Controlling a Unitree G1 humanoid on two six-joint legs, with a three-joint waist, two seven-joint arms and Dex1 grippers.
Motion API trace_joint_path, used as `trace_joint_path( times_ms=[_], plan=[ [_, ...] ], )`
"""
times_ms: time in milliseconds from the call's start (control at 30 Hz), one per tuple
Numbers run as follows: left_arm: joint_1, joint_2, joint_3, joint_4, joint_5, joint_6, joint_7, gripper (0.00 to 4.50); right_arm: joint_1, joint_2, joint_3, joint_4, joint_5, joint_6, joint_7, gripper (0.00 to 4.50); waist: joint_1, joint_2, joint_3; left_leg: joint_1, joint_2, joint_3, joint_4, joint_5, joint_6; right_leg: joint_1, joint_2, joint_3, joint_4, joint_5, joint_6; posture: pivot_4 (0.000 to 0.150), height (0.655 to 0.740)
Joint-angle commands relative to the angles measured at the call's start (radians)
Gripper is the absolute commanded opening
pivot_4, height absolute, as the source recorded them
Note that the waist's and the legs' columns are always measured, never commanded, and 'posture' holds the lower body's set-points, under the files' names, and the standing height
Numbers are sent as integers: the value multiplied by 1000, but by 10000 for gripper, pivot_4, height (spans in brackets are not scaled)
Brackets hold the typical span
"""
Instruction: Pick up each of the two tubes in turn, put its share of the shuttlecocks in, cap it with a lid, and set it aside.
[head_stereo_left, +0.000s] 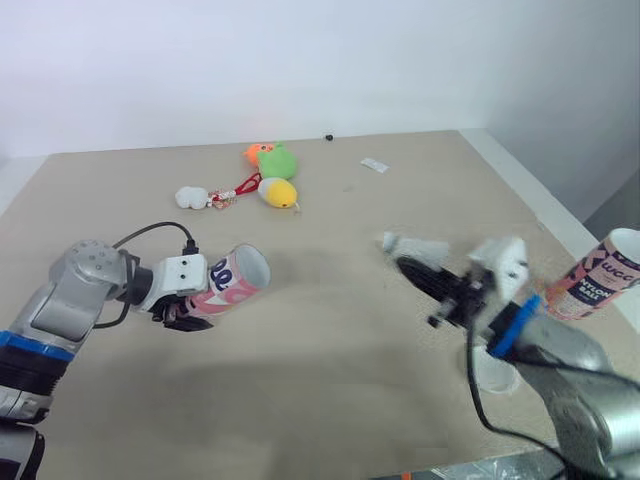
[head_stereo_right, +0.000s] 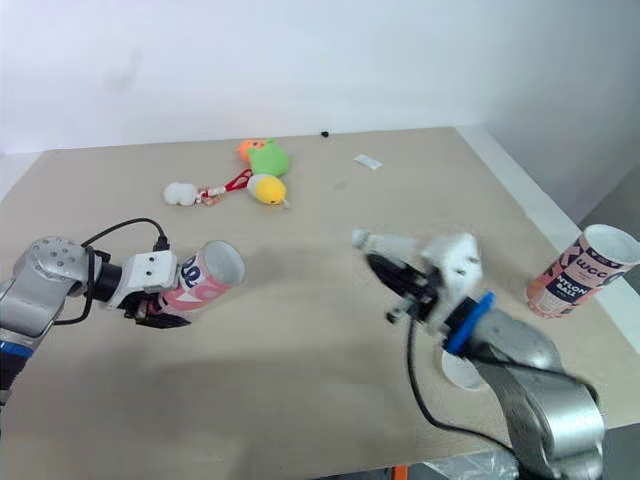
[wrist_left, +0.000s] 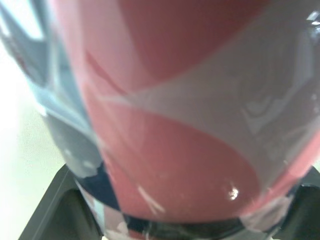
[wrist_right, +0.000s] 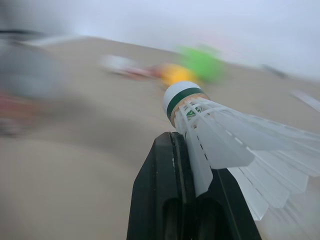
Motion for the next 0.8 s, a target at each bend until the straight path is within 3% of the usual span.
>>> trace_joint_path(
  times_ms=[33,167,533,733,800],
  plan=[
    [4,-21,-45,2,0,7,-12,33756,-145,1,206,89,-111,-58,80,504,5,-1,0,-1,0,-1,0,0,0,0,0,-1,0,0,-1,1500,7400],
    [-2,-25,-49,-3,-1,13,-13,33756,-264,16,367,217,-211,-159,185,504,9,-2,0,-4,-2,-1,0,0,1,-1,-1,-2,0,-4,0,1500,7400],
    [19,-19,-35,-36,-8,40,-8,33756,-378,121,469,370,-356,-299,232,504,5,-2,0,-9,-5,-2,5,-2,4,-2,-3,-1,1,-4,5,1500,7400],
    [24,-21,-40,-40,-7,43,-2,33756,-381,175,456,324,-327,-282,237,21008,4,-2,0,-9,-5,-3,6,-2,4,-2,-4,0,1,-3,6,1500,7400],
    [26,-22,-41,-40,-7,42,-2,33756,-370,175,437,311,-325,-267,232,30214,4,-2,0,-9,-5,-3,7,-2,4,-2,-4,0,1,-3,6,1500,7400]
  ],
)
